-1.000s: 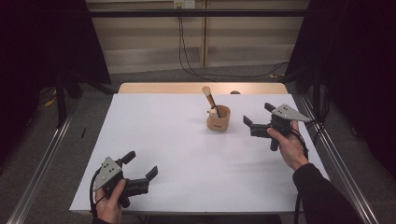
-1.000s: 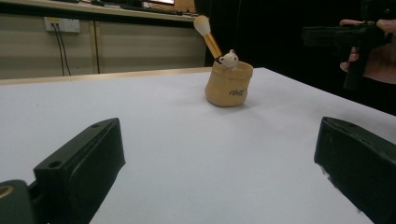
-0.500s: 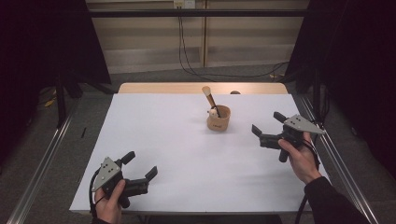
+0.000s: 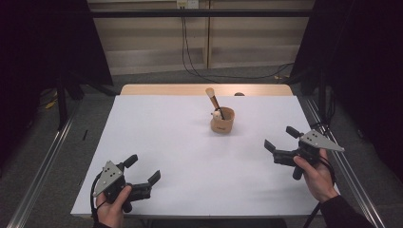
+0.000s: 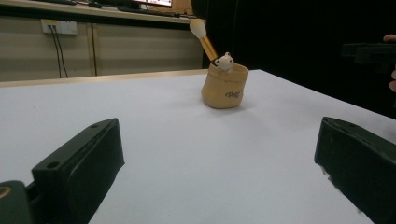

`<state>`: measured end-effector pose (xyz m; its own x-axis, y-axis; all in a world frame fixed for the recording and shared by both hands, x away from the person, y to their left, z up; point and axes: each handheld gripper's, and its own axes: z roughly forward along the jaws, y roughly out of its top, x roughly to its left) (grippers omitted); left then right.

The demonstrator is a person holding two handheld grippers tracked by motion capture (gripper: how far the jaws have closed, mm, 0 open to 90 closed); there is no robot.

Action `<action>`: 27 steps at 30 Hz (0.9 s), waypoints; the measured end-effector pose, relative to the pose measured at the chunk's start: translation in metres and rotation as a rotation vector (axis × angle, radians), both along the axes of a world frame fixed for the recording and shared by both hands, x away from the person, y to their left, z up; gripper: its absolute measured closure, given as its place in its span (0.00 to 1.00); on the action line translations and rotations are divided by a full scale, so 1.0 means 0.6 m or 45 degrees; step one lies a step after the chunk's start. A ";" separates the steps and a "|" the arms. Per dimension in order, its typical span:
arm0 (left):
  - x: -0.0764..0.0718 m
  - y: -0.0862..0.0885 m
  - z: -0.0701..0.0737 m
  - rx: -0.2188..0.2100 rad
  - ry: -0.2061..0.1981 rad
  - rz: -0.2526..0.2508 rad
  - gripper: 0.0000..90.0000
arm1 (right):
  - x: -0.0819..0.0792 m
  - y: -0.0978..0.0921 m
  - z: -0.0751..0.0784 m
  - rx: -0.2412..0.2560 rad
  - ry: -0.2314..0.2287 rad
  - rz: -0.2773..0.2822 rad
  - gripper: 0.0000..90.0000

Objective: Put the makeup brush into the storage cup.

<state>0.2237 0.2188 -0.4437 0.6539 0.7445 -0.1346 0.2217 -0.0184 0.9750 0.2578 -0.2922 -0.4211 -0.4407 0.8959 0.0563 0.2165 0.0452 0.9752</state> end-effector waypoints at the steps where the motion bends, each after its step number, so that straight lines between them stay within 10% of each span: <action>1: 0.000 -0.001 0.000 -0.016 0.004 0.002 0.01 | -0.005 -0.003 0.001 0.003 -0.002 -0.010 0.02; 27: -0.009 -0.001 0.001 -0.014 0.008 0.017 0.01 | -0.113 -0.058 -0.027 -0.008 0.002 -0.106 0.03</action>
